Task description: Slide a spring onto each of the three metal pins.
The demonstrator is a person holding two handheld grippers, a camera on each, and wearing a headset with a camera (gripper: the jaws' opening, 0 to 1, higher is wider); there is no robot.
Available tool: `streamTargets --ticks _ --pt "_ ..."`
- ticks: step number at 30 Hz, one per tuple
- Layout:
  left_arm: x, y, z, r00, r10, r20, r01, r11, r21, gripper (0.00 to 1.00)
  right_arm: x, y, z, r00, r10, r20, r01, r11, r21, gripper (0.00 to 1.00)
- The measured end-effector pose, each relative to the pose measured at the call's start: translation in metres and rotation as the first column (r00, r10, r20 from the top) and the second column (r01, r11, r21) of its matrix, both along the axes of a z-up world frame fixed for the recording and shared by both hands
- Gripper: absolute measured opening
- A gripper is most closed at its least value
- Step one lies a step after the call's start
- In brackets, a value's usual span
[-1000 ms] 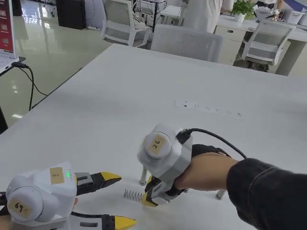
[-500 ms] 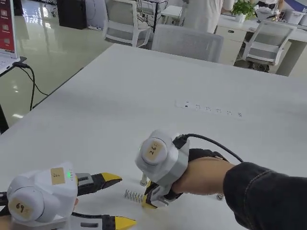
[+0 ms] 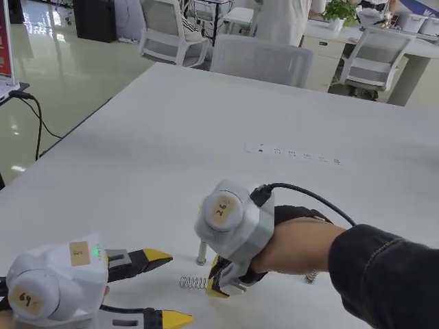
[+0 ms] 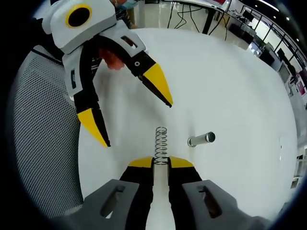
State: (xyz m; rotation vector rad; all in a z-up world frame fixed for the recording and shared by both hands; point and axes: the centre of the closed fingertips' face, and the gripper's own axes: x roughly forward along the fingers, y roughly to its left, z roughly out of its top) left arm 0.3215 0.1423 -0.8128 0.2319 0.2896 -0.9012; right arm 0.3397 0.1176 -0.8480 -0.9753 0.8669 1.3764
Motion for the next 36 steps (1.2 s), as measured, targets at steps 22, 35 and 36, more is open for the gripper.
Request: streamTargets --ticks 22,35,36 --pt "-0.007 -0.019 0.005 0.996 -0.089 0.026 0.088 0.996 0.011 0.24 -0.029 -0.016 0.035 0.997 0.073 -0.034 -0.072 0.997 0.002 0.08" --pt "-0.013 -0.026 0.004 0.990 -0.139 0.038 0.138 0.990 0.027 0.05 -0.038 -0.019 0.036 0.994 0.082 -0.071 -0.084 0.996 -0.018 0.08" --pt "-0.013 -0.026 0.004 0.989 -0.141 0.037 0.140 0.990 0.028 0.04 -0.039 -0.019 0.036 0.994 0.082 -0.073 -0.083 0.996 -0.020 0.08"
